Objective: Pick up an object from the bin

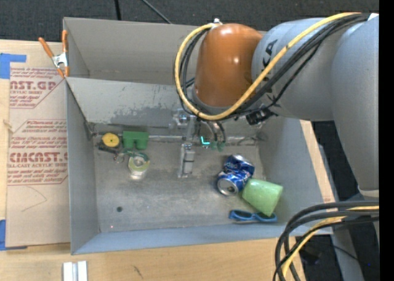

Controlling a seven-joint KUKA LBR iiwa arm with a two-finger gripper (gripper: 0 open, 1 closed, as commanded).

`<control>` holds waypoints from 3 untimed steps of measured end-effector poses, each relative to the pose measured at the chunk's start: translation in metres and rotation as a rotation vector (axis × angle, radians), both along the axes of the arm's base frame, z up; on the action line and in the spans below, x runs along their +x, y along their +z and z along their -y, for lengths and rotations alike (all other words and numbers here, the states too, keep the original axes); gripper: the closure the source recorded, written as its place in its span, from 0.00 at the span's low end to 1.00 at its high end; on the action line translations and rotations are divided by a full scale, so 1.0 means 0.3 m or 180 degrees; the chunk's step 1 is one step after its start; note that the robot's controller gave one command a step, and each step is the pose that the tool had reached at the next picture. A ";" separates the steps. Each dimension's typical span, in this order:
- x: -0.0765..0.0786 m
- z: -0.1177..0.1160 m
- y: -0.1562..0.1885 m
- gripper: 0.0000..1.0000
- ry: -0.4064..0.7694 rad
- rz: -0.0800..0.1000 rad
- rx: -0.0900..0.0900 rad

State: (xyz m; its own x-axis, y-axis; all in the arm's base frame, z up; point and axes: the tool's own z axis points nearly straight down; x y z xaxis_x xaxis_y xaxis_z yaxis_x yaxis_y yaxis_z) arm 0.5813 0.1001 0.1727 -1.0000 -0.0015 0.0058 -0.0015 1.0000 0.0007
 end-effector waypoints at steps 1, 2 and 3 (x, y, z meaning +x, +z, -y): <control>0.006 -0.260 -0.242 0.00 -0.0609 0.0004 0.0003; 0.032 -0.295 -0.340 0.00 -0.0319 0.0037 0.0001; 0.034 -0.299 -0.334 1.00 -0.0319 0.0045 0.0010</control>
Offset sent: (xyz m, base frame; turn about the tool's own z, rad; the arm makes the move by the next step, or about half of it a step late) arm 0.0041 0.0743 -0.0699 0.1961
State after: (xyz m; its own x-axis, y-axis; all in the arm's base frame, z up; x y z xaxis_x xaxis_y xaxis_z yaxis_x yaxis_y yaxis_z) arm 0.5916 0.1898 0.0725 -0.9951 0.0985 -0.0082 0.0985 0.9951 0.0045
